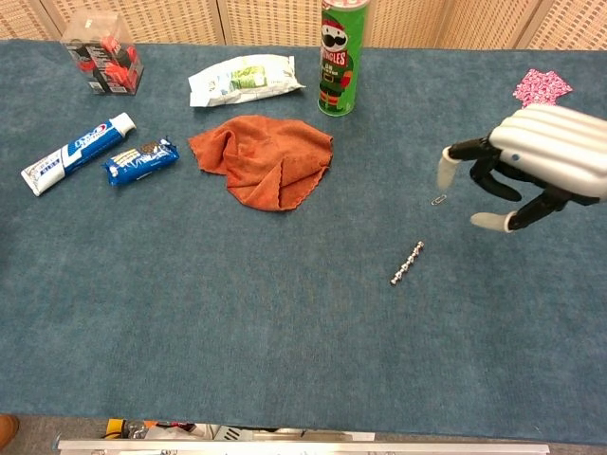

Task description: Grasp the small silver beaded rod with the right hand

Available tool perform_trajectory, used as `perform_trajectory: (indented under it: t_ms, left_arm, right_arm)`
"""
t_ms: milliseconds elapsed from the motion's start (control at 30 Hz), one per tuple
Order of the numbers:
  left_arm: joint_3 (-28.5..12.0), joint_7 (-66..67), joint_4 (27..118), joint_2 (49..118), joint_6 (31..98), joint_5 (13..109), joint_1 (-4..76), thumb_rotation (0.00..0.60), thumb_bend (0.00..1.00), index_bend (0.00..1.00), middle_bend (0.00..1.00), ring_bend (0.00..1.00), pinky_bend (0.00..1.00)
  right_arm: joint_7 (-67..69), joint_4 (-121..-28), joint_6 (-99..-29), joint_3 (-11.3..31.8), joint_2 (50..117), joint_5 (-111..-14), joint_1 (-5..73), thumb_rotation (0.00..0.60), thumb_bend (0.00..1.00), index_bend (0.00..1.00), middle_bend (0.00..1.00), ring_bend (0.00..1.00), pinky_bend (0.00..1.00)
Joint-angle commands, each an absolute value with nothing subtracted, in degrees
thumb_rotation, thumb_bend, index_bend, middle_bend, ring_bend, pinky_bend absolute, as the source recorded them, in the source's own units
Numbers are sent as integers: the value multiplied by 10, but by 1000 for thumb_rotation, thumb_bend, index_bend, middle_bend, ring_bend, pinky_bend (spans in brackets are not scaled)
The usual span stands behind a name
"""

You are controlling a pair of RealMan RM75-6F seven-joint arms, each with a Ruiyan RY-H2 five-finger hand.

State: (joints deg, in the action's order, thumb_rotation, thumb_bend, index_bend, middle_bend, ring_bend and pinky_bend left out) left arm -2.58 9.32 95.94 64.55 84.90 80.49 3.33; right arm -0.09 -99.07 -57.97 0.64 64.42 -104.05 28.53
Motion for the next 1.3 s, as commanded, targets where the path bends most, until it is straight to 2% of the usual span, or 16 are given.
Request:
perform_trajectory:
  t_ms: [33,133,600,933,1300]
  left_arm:
    - [-26,91,957,646,850,804,32,600,292,0,72,63,20]
    - [-26,87,954,647,847,802,32,600,292,0,72,63,20]
    - [-26,72,938,653,838,796,32,599,292,0,72,63,20]
    - [-26,67,933,657,833,798,35,600,292,0,72,63,20]
    - [-26,63,928,660,832,797,34,599,292,0,72,63,20]
  right_arm:
    - [-27,-989,-546,5,674,-1041,309,600,207,435,975,1000,1000]
    - [-43,-984,-522,2,694,-1034,324,600,207,459,1000,1000,1000]
    - [-107,-942,-460,-9,770,-986,360,600,207,488,1000,1000,1000]
    - [-113,-897,-450,-22,809,-951,363,600,209,531,1000,1000,1000]
    - [-130,-875,-442,-29,827,-924,370,600,209,533,1000,1000,1000]
